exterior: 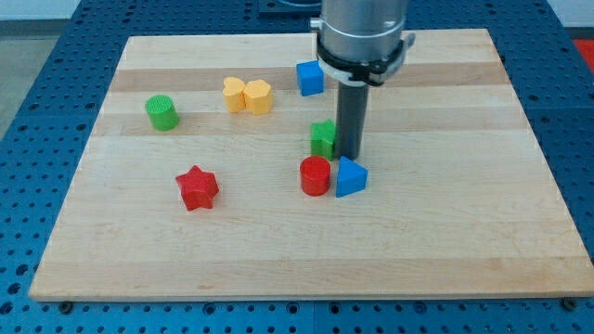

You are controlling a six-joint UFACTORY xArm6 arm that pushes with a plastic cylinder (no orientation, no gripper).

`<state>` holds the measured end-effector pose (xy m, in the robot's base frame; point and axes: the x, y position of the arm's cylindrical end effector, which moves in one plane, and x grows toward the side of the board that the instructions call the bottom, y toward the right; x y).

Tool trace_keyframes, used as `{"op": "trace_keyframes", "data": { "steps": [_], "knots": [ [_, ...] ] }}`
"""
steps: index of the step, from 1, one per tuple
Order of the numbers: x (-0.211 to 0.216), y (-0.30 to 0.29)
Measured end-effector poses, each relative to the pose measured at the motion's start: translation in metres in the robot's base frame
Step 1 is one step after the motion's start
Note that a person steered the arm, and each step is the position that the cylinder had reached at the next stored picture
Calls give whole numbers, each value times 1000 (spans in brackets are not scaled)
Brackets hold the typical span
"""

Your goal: Place the green star vertically below the green circle

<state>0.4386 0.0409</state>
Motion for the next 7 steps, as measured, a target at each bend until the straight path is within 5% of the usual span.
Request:
{"op": "trace_keyframes", "data": {
  "steps": [3, 7],
  "knots": [
    [-44, -23],
    [-18, -153]
  ]
}}
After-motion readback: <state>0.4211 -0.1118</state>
